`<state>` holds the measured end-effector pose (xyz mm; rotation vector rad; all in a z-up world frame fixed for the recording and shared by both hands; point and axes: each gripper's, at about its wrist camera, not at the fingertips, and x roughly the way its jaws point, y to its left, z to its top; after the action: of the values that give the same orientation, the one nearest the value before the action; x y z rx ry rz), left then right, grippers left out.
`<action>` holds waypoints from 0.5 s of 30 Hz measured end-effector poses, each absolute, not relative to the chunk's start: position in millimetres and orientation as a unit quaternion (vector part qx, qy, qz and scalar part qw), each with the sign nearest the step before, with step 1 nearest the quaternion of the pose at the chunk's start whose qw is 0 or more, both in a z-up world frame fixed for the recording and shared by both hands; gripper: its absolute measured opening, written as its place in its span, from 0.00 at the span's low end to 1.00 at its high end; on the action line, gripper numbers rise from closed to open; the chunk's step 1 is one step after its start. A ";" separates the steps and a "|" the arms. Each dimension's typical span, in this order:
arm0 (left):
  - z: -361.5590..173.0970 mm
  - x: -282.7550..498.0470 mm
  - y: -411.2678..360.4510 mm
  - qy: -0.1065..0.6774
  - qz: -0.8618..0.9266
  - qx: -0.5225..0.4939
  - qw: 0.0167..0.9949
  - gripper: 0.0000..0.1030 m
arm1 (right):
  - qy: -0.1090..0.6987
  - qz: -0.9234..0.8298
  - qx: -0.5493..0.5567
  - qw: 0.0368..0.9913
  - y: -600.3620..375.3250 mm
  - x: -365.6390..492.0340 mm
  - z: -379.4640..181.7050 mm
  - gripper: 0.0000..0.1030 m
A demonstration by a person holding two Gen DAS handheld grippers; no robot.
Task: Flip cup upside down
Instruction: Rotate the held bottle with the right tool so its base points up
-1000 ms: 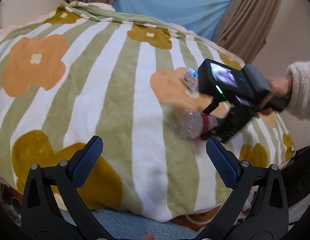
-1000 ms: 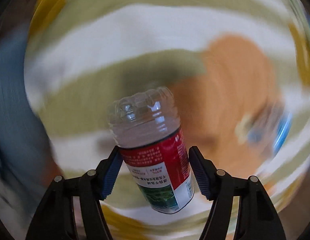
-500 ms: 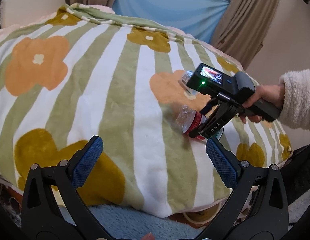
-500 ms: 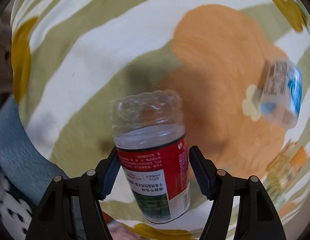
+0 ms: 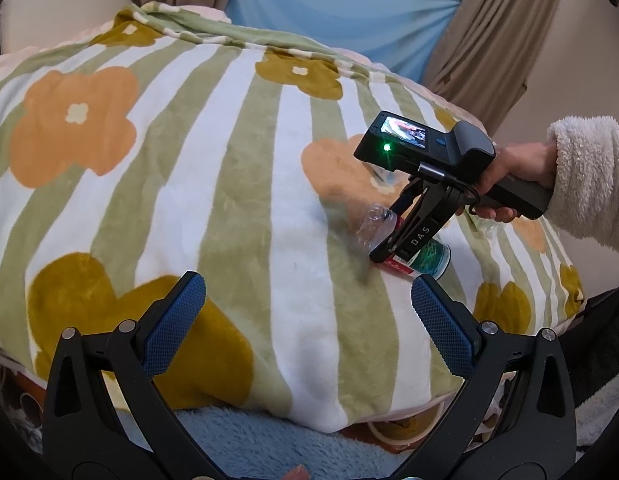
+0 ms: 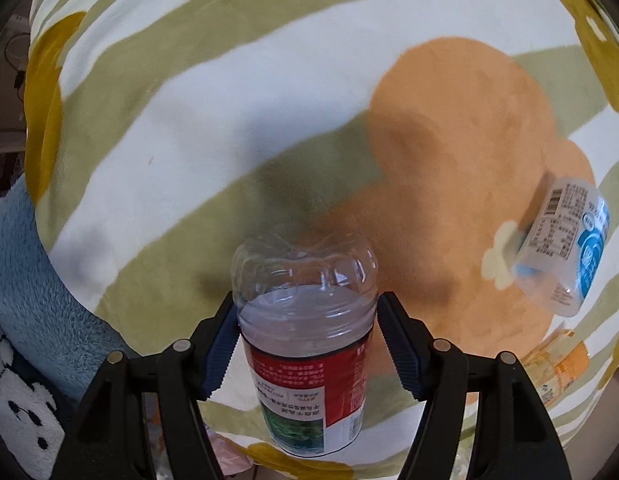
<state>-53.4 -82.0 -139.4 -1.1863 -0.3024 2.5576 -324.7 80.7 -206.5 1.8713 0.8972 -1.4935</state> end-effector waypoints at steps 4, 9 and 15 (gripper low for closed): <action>-140.0 -53.3 -80.3 -0.104 0.891 -0.414 0.154 0.99 | 0.316 -0.589 0.688 0.283 90.0 -340.1 -188.6 0.57; -135.9 -52.7 -77.7 -0.107 0.892 -0.407 0.164 0.99 | 0.197 -0.714 0.605 0.290 125.1 -352.4 -121.8 0.57; -132.4 -53.1 -69.4 -0.103 0.892 -0.403 0.179 0.99 | 0.052 -0.894 0.387 0.221 189.9 -283.8 -86.0 0.57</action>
<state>-53.1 -69.4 -132.4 -1.1389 -0.2906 2.5214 -283.8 190.0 -86.0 1.0700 0.1451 -2.4703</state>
